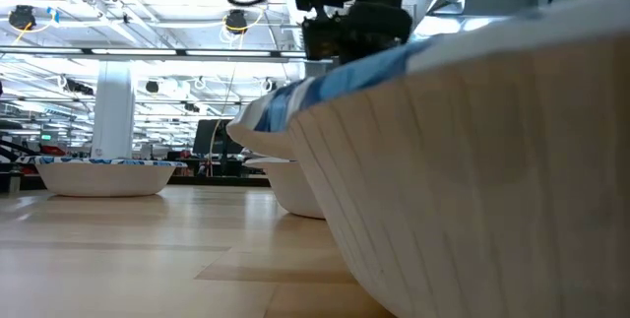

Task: Nest bowls inside each other
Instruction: Stack the blue patterned bowl on the blue patterned bowl

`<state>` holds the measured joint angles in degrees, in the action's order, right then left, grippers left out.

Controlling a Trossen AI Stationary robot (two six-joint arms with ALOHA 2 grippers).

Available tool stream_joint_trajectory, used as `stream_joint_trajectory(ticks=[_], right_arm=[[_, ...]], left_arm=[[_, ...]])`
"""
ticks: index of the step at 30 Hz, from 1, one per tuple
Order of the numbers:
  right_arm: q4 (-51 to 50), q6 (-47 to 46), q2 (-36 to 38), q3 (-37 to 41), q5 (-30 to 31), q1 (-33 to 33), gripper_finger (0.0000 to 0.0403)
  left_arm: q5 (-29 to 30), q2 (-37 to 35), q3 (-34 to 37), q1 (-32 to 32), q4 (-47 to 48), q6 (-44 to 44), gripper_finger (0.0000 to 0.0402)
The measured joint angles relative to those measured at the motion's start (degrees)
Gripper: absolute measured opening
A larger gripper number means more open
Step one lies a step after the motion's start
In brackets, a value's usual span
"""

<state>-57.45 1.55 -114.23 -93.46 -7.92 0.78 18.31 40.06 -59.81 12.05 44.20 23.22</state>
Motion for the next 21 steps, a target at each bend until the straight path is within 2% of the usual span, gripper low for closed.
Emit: stream_joint_trajectory(ticks=[8,21], right_arm=[[-2.8,4.5,-1.3,-1.3,-4.2,0.0,0.009],[-0.8,2.8,-1.3,-1.3,-4.3,0.0,0.015]], left_arm=[[0.0,0.1,0.0,0.0,0.3,-0.1,0.0109],[0.1,0.1,0.0,0.0,0.1,0.9,0.0109]])
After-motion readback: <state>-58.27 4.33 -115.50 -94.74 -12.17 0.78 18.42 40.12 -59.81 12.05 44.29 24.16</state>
